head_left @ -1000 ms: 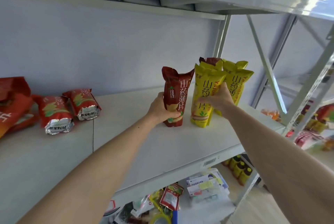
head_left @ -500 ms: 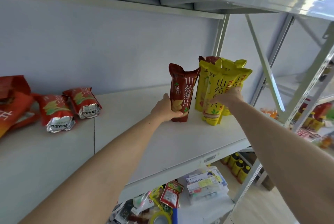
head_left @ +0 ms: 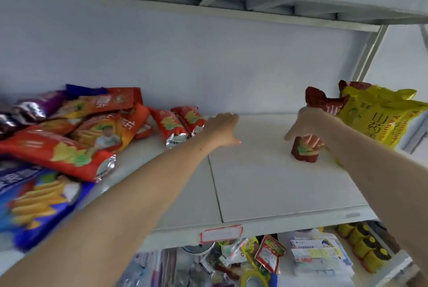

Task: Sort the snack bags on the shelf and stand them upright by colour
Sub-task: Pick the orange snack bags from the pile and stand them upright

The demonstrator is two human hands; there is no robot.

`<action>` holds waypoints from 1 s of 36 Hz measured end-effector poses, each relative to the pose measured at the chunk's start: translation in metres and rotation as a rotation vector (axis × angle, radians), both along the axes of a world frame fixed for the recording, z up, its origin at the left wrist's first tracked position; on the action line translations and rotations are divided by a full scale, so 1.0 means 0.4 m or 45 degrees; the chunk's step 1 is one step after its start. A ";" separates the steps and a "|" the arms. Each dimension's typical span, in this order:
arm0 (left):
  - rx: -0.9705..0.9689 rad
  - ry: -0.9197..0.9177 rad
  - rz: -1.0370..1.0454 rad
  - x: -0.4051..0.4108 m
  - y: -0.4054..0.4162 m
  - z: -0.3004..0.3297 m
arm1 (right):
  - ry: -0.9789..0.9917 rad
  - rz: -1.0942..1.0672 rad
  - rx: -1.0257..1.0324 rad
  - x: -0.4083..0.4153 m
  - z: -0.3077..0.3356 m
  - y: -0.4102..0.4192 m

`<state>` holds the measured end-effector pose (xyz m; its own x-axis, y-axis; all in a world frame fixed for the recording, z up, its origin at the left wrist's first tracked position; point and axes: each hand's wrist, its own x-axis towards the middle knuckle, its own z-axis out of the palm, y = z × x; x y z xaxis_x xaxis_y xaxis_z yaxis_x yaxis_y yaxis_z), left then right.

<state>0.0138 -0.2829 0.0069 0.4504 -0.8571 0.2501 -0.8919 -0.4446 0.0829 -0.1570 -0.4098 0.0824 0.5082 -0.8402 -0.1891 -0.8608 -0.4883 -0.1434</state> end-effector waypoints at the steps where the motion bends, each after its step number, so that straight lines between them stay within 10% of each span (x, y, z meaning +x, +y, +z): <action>1: -0.005 -0.016 0.022 0.026 0.043 0.009 | -0.031 0.056 -0.061 0.031 0.011 0.036; 17: -0.049 0.093 0.610 0.336 0.645 0.061 | -0.139 0.538 -0.290 0.512 -0.045 0.391; 29: -0.197 0.279 0.530 0.335 0.375 -0.002 | -0.241 0.387 -0.087 0.599 -0.136 0.260; 36: -0.139 0.807 0.674 0.312 0.261 -0.040 | -0.105 0.614 -0.034 0.600 -0.130 0.232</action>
